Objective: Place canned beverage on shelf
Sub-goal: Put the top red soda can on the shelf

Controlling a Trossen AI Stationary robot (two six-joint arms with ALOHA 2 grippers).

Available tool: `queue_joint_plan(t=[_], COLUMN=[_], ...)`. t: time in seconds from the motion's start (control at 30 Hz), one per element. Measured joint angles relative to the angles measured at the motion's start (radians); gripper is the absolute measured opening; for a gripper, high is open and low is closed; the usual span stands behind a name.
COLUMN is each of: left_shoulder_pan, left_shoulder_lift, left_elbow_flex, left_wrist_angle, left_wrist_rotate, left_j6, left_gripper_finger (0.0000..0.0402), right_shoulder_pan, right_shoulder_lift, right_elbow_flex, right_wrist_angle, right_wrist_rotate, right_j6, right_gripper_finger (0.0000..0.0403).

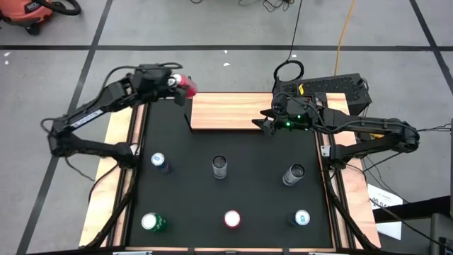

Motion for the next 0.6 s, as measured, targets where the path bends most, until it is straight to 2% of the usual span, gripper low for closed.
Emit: queue_joint_plan(t=[0.2, 0.4, 0.6], left_shoulder_pan=[0.000, 0.028, 0.075], left_shoulder_lift=[0.186, 0.359, 0.495], left_elbow_flex=[0.088, 0.126, 0.129], left_wrist_angle=[0.057, 0.102, 0.092], left_wrist_rotate=[-0.010, -0.086, -0.096], left_j6=[0.027, 0.043, -0.081], left_gripper_finger=[0.0281, 0.0285, 0.0288], right_shoulder_pan=[0.000, 0.000, 0.000], right_shoulder_lift=[0.000, 0.000, 0.000], right_elbow_flex=[0.000, 0.000, 0.000], right_wrist_angle=[0.000, 0.000, 0.000], right_wrist_rotate=[0.002, 0.003, 0.003], right_j6=[-0.003, 0.000, 0.017], right_gripper_finger=[0.0308, 0.0308, 0.0308])
